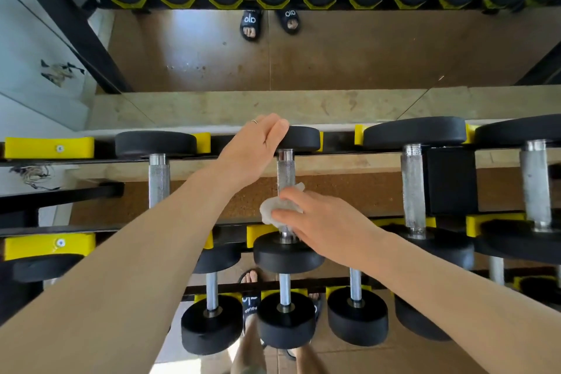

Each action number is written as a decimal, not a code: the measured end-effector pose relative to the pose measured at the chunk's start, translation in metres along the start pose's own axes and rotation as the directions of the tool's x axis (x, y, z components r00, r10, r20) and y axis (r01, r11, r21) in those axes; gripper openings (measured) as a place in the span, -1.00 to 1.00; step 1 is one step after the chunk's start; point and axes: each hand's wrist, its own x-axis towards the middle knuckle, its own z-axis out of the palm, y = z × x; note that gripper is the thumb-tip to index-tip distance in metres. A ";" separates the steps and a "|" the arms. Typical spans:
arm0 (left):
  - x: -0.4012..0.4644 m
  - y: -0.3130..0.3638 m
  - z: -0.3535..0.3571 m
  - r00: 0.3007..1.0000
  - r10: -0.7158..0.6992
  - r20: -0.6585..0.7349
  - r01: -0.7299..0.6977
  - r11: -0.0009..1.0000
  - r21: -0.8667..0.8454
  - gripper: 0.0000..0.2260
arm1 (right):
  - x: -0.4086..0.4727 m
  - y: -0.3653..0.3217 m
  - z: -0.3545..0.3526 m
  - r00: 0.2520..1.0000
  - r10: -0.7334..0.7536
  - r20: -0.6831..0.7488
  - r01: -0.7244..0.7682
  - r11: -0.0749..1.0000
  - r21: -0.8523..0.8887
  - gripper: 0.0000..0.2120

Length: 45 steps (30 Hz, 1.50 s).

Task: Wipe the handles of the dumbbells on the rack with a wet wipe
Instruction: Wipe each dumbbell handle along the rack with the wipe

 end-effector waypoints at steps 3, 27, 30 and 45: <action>0.001 -0.001 0.001 1.000 -0.003 0.001 0.003 1.000 -0.003 -0.64 | 0.002 0.009 0.001 0.998 -0.059 -0.023 0.057 0.996 -0.065 -0.65; 0.000 -0.002 0.002 1.000 -0.005 -0.013 0.005 0.999 -0.032 -0.64 | 0.027 0.007 0.007 0.446 0.858 0.256 -0.356 -0.092 0.930 -0.88; 0.000 -0.001 0.001 1.000 -0.010 -0.016 0.009 1.000 -0.029 -0.64 | 0.046 -0.011 0.006 0.460 0.803 0.379 -0.468 -0.143 0.872 -0.82; 0.000 -0.001 0.001 1.000 0.003 -0.020 -0.003 1.000 -0.002 -0.65 | 0.031 -0.013 0.021 0.720 0.645 -0.255 -0.464 0.722 0.513 -0.76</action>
